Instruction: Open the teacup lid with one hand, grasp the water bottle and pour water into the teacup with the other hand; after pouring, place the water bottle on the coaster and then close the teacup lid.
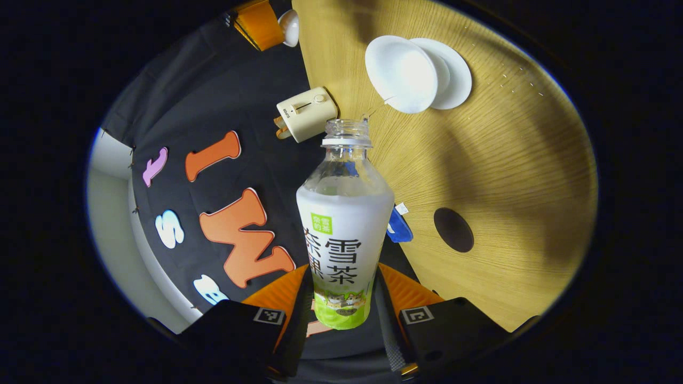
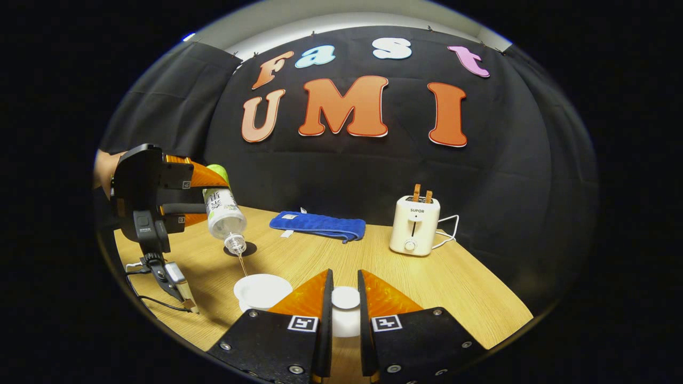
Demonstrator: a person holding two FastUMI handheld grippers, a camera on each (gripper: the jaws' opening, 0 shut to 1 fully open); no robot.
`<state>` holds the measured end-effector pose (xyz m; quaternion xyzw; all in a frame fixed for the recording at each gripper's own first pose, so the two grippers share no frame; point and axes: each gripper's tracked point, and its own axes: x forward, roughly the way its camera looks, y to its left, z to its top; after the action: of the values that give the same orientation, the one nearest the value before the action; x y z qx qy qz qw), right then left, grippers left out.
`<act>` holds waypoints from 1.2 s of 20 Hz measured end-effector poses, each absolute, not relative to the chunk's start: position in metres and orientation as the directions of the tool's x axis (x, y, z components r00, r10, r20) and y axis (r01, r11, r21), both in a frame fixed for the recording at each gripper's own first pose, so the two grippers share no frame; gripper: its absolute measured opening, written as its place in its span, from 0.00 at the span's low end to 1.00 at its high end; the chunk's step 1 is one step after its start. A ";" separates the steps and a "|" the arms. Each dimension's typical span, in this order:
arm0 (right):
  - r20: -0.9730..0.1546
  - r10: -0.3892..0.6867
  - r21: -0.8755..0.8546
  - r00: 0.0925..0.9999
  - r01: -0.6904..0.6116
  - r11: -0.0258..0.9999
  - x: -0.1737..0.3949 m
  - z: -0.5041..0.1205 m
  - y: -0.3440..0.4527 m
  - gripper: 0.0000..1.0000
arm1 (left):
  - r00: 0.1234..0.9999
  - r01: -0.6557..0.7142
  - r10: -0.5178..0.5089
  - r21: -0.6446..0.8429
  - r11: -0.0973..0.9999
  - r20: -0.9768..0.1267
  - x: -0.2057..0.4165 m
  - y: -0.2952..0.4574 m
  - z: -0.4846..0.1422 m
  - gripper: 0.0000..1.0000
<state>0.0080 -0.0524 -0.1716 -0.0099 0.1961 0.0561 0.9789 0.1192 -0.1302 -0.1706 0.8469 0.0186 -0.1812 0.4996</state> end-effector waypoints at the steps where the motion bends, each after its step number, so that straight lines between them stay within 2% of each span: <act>1: -0.386 0.105 0.003 0.917 -0.113 0.994 0.008 -0.171 -0.053 0.22 | 0.936 0.200 -0.154 0.837 -0.509 -0.318 0.119 -0.132 -0.169 0.65; 14: -0.362 0.105 0.032 0.926 -0.100 0.994 0.004 -0.161 -0.052 0.22 | 0.917 0.073 -0.257 0.764 -0.641 -0.303 0.118 -0.174 -0.152 0.63; 17: -0.343 0.105 0.079 0.933 -0.083 0.993 0.004 -0.155 -0.051 0.22 | 0.910 0.082 -0.277 0.786 -0.613 -0.310 0.114 -0.177 -0.154 0.67; 20: -0.328 0.104 0.077 0.939 -0.083 0.994 0.007 -0.151 -0.052 0.22 | 0.901 0.125 -0.282 0.817 -0.563 -0.331 0.112 -0.174 -0.161 0.65; 24: -0.321 0.121 0.106 0.939 -0.092 0.990 0.010 -0.147 -0.047 0.22 | 0.885 0.221 -0.312 0.901 -0.373 -0.346 0.104 -0.171 -0.172 0.61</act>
<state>0.0103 -0.0466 -0.1471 0.0445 0.1658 0.0541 0.9837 0.1036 -0.1706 -0.1719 0.7935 -0.0288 -0.2382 0.5592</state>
